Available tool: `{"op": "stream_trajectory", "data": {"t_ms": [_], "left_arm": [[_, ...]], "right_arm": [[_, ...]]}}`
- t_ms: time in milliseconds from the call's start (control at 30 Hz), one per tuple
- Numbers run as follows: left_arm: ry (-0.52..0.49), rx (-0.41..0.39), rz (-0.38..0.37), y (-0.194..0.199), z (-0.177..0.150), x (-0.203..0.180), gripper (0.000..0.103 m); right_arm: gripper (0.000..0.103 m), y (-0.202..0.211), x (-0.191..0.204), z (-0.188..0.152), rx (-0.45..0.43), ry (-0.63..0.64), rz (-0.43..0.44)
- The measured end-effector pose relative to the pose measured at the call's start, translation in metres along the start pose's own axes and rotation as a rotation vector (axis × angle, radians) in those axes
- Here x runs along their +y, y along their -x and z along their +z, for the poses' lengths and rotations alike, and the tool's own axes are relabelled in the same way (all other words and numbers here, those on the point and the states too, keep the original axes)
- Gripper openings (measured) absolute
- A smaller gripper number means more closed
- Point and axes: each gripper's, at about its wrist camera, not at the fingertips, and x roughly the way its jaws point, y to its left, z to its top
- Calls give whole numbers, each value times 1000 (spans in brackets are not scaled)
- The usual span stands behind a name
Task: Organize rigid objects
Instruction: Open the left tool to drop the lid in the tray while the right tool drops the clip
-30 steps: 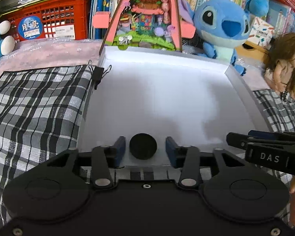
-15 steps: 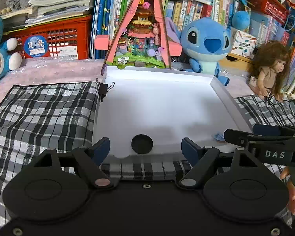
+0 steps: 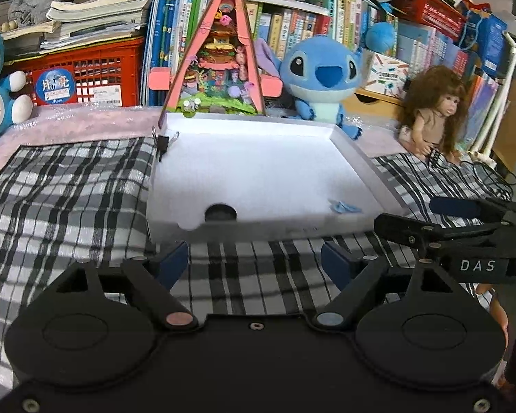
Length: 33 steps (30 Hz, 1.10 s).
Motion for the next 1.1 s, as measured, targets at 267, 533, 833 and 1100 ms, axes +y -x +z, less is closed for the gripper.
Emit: {"op": "stream_trajectory", "data": {"t_ms": [267,533,833,1100], "left_arm": [[1,-21,-23,17,-27,-3,84],[-14,-45,-33,33,-50,-9,84],[-39,-81,-31,49,-71,-15,85],[-55,-101,-29,59,-88,-16,86]], "right_arm": [[103,21,8,-20,-38,37,14],[103,37,14,-42,-56,68,16],[103,53,21,-61,-77,99,14],[103,63,21,-76,-90,95,7]]}}
